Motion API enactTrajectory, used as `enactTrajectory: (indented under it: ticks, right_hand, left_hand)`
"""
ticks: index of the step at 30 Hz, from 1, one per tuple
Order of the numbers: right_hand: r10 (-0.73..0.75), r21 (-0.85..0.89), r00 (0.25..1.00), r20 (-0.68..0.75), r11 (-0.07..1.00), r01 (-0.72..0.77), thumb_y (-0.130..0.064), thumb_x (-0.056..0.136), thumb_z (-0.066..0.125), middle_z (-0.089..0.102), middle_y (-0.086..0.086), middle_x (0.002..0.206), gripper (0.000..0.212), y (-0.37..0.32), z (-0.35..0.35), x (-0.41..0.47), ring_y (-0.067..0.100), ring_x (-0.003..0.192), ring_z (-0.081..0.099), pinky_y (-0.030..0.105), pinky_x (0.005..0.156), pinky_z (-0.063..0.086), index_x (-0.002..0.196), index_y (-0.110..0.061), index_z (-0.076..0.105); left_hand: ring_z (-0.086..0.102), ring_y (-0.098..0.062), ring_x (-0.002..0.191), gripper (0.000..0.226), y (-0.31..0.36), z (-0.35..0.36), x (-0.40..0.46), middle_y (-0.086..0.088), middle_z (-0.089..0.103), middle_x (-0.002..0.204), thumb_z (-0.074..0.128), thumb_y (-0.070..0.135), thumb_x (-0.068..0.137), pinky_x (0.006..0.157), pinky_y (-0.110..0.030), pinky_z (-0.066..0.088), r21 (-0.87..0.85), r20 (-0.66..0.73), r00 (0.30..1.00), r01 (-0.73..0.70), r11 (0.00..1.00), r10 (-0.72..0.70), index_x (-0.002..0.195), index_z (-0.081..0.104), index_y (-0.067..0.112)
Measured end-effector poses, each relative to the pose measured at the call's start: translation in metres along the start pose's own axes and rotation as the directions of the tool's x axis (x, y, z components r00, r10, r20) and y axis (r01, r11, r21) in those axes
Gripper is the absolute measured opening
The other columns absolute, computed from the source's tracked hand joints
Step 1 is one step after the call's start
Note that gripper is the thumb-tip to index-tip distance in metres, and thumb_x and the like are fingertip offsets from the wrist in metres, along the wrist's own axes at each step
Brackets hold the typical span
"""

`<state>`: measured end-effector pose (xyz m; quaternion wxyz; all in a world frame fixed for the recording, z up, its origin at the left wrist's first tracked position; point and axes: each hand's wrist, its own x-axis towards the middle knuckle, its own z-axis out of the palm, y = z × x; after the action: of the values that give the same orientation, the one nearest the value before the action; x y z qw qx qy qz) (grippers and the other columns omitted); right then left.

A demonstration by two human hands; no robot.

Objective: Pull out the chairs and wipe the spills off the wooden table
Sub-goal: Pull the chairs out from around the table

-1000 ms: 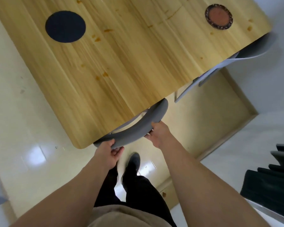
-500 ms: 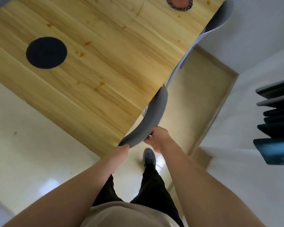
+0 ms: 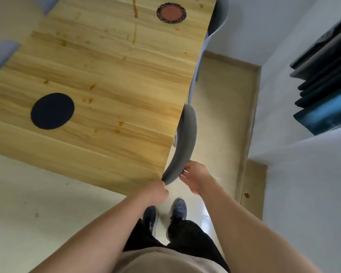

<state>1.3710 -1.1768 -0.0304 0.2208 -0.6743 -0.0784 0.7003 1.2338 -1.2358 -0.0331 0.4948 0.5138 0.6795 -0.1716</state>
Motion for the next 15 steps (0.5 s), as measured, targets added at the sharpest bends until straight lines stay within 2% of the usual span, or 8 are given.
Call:
enactTrajectory:
  ticks: [3,5,7,8,10,12,15]
  right_hand:
    - [-0.025,-0.019,0.997,-0.068,1.0,0.024,0.002,0.087,0.043,0.057,0.009,0.088,0.021,0.005,0.006,-0.01,0.021,0.075,0.057,0.03,0.074,0.052,0.101,-0.005,0.057]
    - [-0.043,-0.036,0.989,-0.139,0.999,0.039,-0.001,0.087,0.042,0.055,0.008,0.083,0.02,0.006,0.016,-0.014,0.021,0.071,0.054,0.029,0.069,0.05,0.1,-0.006,0.057]
    - [-0.062,-0.104,0.974,-0.218,0.994,0.04,-0.007,0.09,0.043,0.05,0.008,0.081,0.015,0.008,0.028,-0.023,0.023,0.073,0.05,0.032,0.07,0.046,0.1,-0.008,0.054]
    - [-0.079,-0.142,0.964,-0.254,0.989,0.044,-0.009,0.092,0.042,0.048,0.008,0.081,0.014,0.009,0.035,-0.029,0.024,0.074,0.048,0.033,0.07,0.046,0.102,-0.007,0.051]
    - [-0.127,-0.159,0.941,-0.314,0.984,0.08,-0.009,0.093,0.04,0.043,0.005,0.08,0.013,0.017,0.054,-0.044,0.021,0.069,0.042,0.029,0.061,0.039,0.105,-0.009,0.045]
    - [-0.194,-0.149,0.921,-0.337,0.977,0.151,-0.006,0.092,0.039,0.045,0.004,0.087,0.02,0.028,0.067,-0.055,0.018,0.072,0.043,0.029,0.058,0.034,0.11,-0.012,0.043]
    - [-0.273,-0.139,0.876,-0.398,0.962,0.236,-0.003,0.091,0.041,0.047,0.001,0.082,0.022,0.043,0.095,-0.073,0.015,0.067,0.044,0.026,0.055,0.034,0.11,-0.013,0.043]
  left_hand:
    - [0.06,-0.032,0.101,0.024,-0.005,-0.013,0.001,-0.014,0.063,0.112,0.043,0.021,0.098,0.069,-0.028,0.036,0.09,-0.071,0.985,-0.152,0.984,0.159,0.106,0.06,0.005]
    - [0.058,-0.033,0.099,0.018,-0.007,-0.031,-0.002,-0.014,0.062,0.11,0.041,0.022,0.097,0.068,-0.03,0.034,0.162,-0.093,0.968,-0.216,0.963,0.233,0.097,0.055,0.011]
    - [0.057,-0.032,0.095,0.012,-0.012,-0.05,-0.004,-0.012,0.062,0.11,0.038,0.024,0.095,0.07,-0.033,0.039,0.263,-0.1,0.946,-0.273,0.925,0.308,0.091,0.047,0.018]
    - [0.057,-0.031,0.095,0.012,-0.016,-0.06,-0.005,-0.011,0.061,0.111,0.038,0.025,0.095,0.073,-0.034,0.042,0.313,-0.097,0.938,-0.289,0.905,0.333,0.094,0.047,0.017]
    - [0.057,-0.03,0.106,0.025,-0.031,-0.082,-0.003,-0.01,0.058,0.12,0.038,0.029,0.097,0.084,-0.037,0.047,0.403,-0.081,0.916,-0.33,0.854,0.393,0.111,0.052,0.014]
    - [0.054,-0.03,0.116,0.035,-0.04,-0.098,-0.003,-0.01,0.055,0.129,0.039,0.031,0.098,0.094,-0.04,0.047,0.475,-0.064,0.903,-0.347,0.809,0.425,0.126,0.052,0.013]
    - [0.051,-0.03,0.122,0.038,-0.056,-0.125,-0.006,-0.01,0.052,0.136,0.041,0.029,0.099,0.097,-0.039,0.046,0.547,-0.036,0.856,-0.415,0.727,0.516,0.132,0.049,0.013]
